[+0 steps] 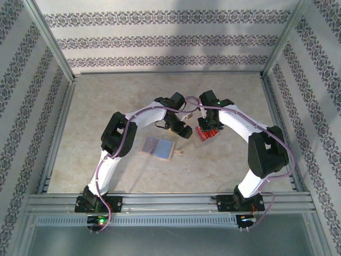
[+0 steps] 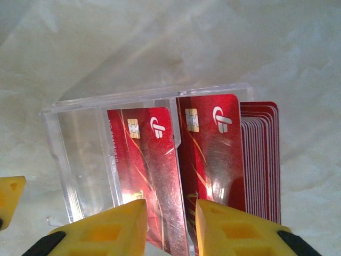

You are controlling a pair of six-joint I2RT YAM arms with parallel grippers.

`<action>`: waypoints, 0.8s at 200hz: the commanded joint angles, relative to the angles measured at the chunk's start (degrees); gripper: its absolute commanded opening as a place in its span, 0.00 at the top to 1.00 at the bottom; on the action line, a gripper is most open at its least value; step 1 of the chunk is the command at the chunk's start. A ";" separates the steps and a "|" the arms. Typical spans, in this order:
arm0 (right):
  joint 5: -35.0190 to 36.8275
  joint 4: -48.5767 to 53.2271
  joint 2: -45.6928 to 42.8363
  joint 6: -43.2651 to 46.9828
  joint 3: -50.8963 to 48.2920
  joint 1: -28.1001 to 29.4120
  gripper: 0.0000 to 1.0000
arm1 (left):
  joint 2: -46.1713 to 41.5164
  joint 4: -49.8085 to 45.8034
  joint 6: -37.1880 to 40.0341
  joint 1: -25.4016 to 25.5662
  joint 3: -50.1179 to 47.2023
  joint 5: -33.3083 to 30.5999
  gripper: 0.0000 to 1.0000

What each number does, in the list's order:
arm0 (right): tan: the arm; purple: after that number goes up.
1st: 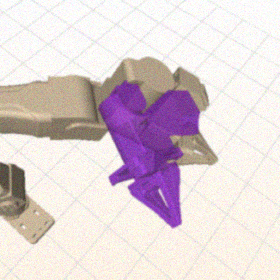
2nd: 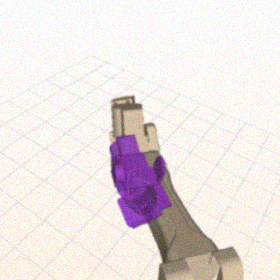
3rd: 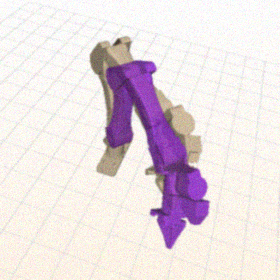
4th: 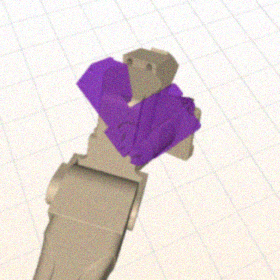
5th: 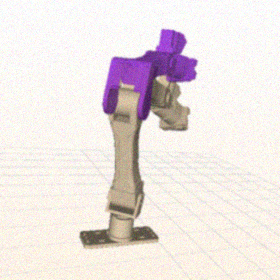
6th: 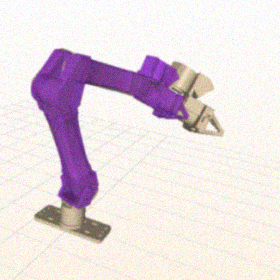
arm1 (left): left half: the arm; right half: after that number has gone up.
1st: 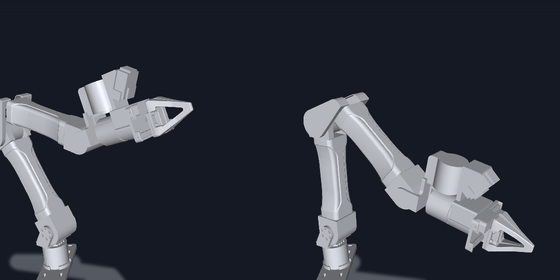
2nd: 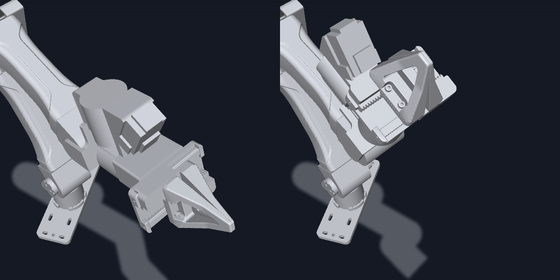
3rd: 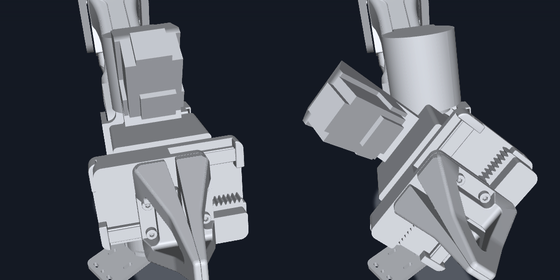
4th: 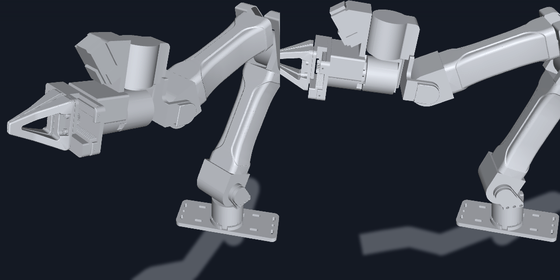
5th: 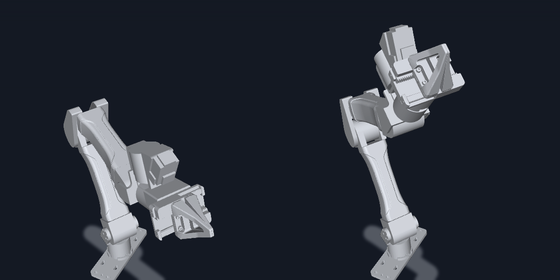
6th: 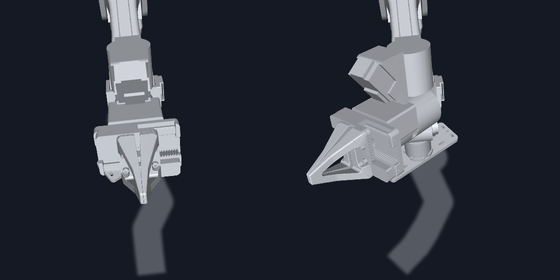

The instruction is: Put the credit cards into the card holder

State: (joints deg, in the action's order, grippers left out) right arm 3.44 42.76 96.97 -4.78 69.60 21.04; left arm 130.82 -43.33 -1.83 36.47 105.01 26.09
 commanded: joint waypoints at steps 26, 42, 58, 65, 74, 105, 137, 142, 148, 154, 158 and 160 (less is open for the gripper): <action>2.05 -0.75 2.07 -0.76 -1.77 1.47 0.70 | -0.90 1.20 0.70 0.01 -0.86 0.19 0.12; 1.89 -1.01 2.48 -0.85 -1.91 1.46 0.71 | -1.28 1.23 0.77 -0.25 -0.95 0.19 0.12; 1.30 -1.02 2.79 -0.94 -1.89 1.64 0.75 | -1.84 1.29 0.77 -0.60 -1.12 0.17 0.12; 1.07 -1.02 2.79 -1.05 -1.82 1.64 0.77 | -2.02 1.28 0.81 -0.69 -1.17 0.12 0.12; 0.76 -1.02 2.77 -1.13 -1.84 1.73 0.78 | -2.19 1.24 0.85 -0.87 -1.21 0.13 0.12; -0.79 -0.45 2.23 -1.55 -1.27 1.98 0.81 | -2.46 1.42 0.85 -1.18 -1.48 0.05 0.12; -2.07 0.46 1.18 -1.91 -0.84 2.08 0.82 | -2.59 1.54 0.86 -1.22 -1.48 0.19 0.12; -2.26 0.56 0.97 -1.92 -0.87 2.08 0.82 | -2.56 1.54 0.81 -1.22 -1.48 0.18 0.12; -2.50 0.73 0.71 -1.99 -0.85 2.08 0.82 | -2.57 1.58 0.87 -1.19 -1.48 0.14 0.12; -2.66 0.83 0.40 -1.99 -0.85 2.09 0.82 | -2.49 1.51 0.89 -1.22 -1.48 0.18 0.12; -2.89 0.91 0.27 -2.07 -0.94 2.06 0.82 | -2.56 1.57 0.94 -1.16 -1.52 0.13 0.12; -2.97 0.92 0.25 -2.08 -0.96 2.07 0.82 | -2.58 1.58 0.92 -1.21 -1.51 0.15 0.12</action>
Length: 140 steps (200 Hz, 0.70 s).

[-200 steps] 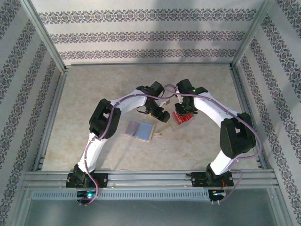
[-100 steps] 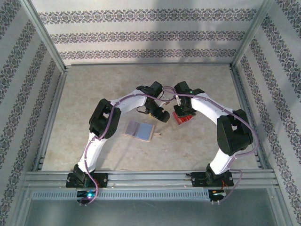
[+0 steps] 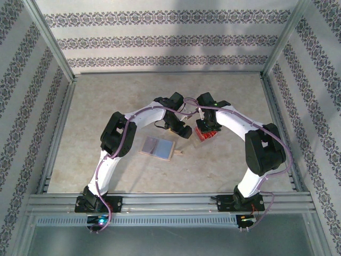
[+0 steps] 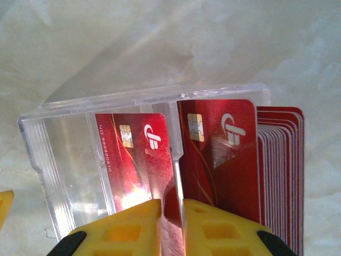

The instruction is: Put the credit cards into the card holder

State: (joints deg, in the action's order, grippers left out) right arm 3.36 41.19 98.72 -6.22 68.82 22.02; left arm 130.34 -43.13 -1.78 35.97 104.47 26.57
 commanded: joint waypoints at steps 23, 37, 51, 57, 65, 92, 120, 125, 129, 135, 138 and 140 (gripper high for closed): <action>-3.78 2.76 -2.21 -0.98 -0.22 1.10 0.82 | -2.11 1.36 0.85 -0.81 -0.93 -0.34 0.12; -4.02 2.84 -2.40 -1.08 -0.35 1.11 0.83 | -2.07 1.33 0.84 -0.81 -0.93 -0.40 0.12; -4.28 2.77 -2.36 -1.16 -0.48 1.18 0.85 | -2.09 1.39 0.87 -0.81 -0.93 -0.44 0.12; -4.40 2.76 -2.30 -1.16 -0.48 1.18 0.87 | -2.20 1.38 0.89 -0.81 -0.94 -0.49 0.12; -4.54 2.82 -2.17 -1.18 -0.61 1.18 0.88 | -2.33 1.39 0.90 -0.81 -0.93 -0.50 0.12; -5.70 2.59 -2.37 -1.17 -0.78 1.18 0.92 | -2.81 1.30 1.02 -0.81 -1.12 -0.56 0.12; -7.23 2.41 -1.36 -1.07 -0.61 1.03 0.94 | -3.85 1.31 1.14 -1.05 -1.54 -0.47 0.12; -7.51 2.53 -1.25 -1.08 -0.45 1.01 0.96 | -4.17 1.24 1.21 -1.08 -1.62 -0.43 0.12; -7.70 2.64 -1.37 -1.08 -0.39 0.95 0.97 | -4.29 1.10 1.33 -1.14 -1.63 -0.40 0.12; -7.77 2.96 -1.73 -1.10 -0.12 0.98 0.98 | -4.90 0.91 1.49 -1.24 -1.72 -0.31 0.12; -7.71 3.11 -1.94 -1.08 0.01 0.93 0.99 | -5.17 0.81 1.64 -1.31 -1.80 -0.31 0.12; -7.60 3.33 -2.28 -1.08 0.15 0.82 0.99 | -5.40 0.74 1.72 -1.33 -1.81 -0.29 0.12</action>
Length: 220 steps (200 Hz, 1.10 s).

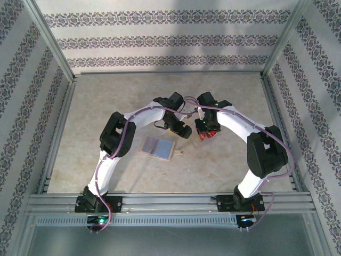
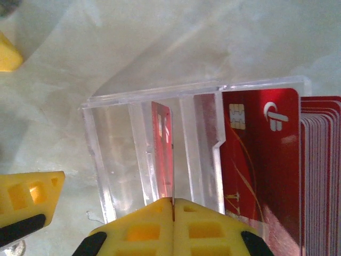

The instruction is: Put the credit cards into the card holder

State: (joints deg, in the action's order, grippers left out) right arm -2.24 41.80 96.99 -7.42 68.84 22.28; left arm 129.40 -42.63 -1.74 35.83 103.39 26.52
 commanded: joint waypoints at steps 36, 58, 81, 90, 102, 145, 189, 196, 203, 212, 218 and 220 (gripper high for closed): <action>-3.93 6.15 -6.92 -0.69 2.52 -0.64 1.00 | -10.07 -1.38 3.99 -2.79 -2.32 -0.44 0.12; -7.00 7.48 -10.60 -2.88 2.88 -0.84 1.00 | -15.04 -2.28 6.14 -4.80 -5.62 -0.79 0.12; -10.50 6.62 -14.52 -7.76 1.69 -0.06 1.00 | -21.37 -3.64 8.24 -8.24 -11.03 -1.65 0.12; -12.62 4.89 -16.16 -10.77 0.30 0.60 1.00 | -23.80 -4.48 9.10 -9.85 -13.30 -2.60 0.13; -15.73 0.28 -18.41 -15.79 -2.72 1.69 1.00 | -26.76 -5.31 10.64 -12.25 -16.73 -3.18 0.15; -20.94 -29.43 -21.78 -41.40 -20.44 9.18 1.00 | -28.89 -5.76 14.52 -16.59 -26.26 -8.14 0.37; -12.44 -51.66 -19.03 -56.72 -31.68 18.91 1.00 | -25.69 -4.34 15.01 -16.63 -28.65 -4.27 0.75; -11.40 -53.66 -17.98 -58.22 -32.68 19.73 1.00 | -24.78 -4.63 14.93 -16.60 -28.38 -3.83 0.80; -10.98 -56.00 -16.83 -59.66 -33.70 20.22 1.00 | -23.66 -4.79 14.78 -16.50 -28.21 -3.53 0.86; -10.90 -59.38 -15.41 -61.39 -34.88 20.75 1.00 | -22.73 -5.04 14.65 -16.42 -28.16 -3.03 0.88; -10.85 -61.42 -14.48 -62.38 -35.44 20.99 1.00 | -22.24 -5.01 14.74 -16.41 -28.16 -3.07 0.88; -10.90 -62.04 -14.20 -62.61 -35.62 21.03 1.00 | -22.04 -4.94 14.74 -16.35 -28.14 -3.17 0.88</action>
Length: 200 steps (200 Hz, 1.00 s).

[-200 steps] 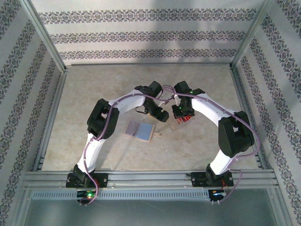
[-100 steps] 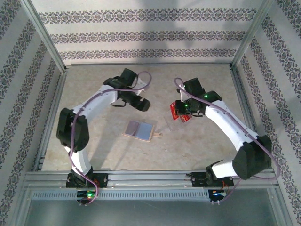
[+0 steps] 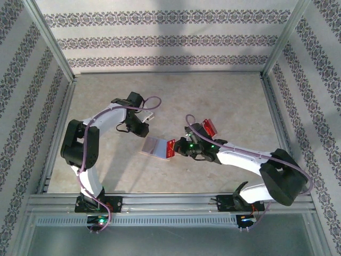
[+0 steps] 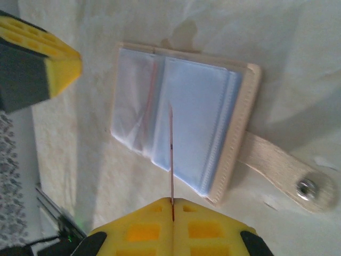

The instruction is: Put the credit cards into the card holder

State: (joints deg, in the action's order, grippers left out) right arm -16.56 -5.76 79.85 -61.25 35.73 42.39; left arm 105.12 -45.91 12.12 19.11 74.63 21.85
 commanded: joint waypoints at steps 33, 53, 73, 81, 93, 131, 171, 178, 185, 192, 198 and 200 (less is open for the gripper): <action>1.12 -17.97 7.25 -9.85 -0.61 2.04 1.00 | 3.70 -0.42 -0.16 0.50 -0.85 1.55 0.86; 0.30 -17.65 8.75 -9.56 1.19 2.59 1.00 | 4.41 0.25 -0.34 0.74 -1.71 1.56 0.85; -0.71 -16.51 10.49 -8.88 2.42 3.00 1.00 | 5.39 0.53 -0.42 0.75 -1.94 1.10 0.85; -0.93 -16.59 11.09 -9.29 2.38 3.20 1.00 | 5.98 0.29 -0.34 0.76 -1.86 0.86 0.85; -0.93 -17.47 11.76 -9.83 1.92 3.62 1.00 | 6.50 0.04 -0.30 0.90 -1.86 0.19 0.85; -1.74 -18.09 13.39 -10.49 1.59 4.36 1.00 | 7.37 0.31 -0.24 1.00 -1.90 -0.46 0.85; -2.36 -18.59 14.00 -10.68 1.47 4.71 1.00 | 7.47 0.51 -0.24 1.25 -1.81 -0.69 0.85; -2.17 -18.66 14.14 -10.96 1.17 4.72 1.00 | 7.53 0.56 -0.21 1.21 -1.85 -0.81 0.85; -2.00 -18.76 14.23 -11.31 0.93 4.72 1.00 | 7.55 0.45 -0.21 1.26 -1.77 -0.90 0.85; -1.84 -19.14 14.32 -11.57 0.59 4.72 1.00 | 7.51 0.38 -0.21 1.26 -1.76 -0.88 0.85; -1.81 -19.48 14.45 -11.69 0.42 4.78 1.00 | 7.52 0.38 -0.26 1.23 -1.76 -0.77 0.85; -1.81 -19.60 14.56 -11.76 0.34 4.86 1.00 | 7.48 0.49 -0.25 1.22 -1.83 -0.82 0.85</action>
State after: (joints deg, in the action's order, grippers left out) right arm -18.06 -23.18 93.30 -71.92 36.99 46.39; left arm 110.43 -45.67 11.99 19.44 73.30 22.39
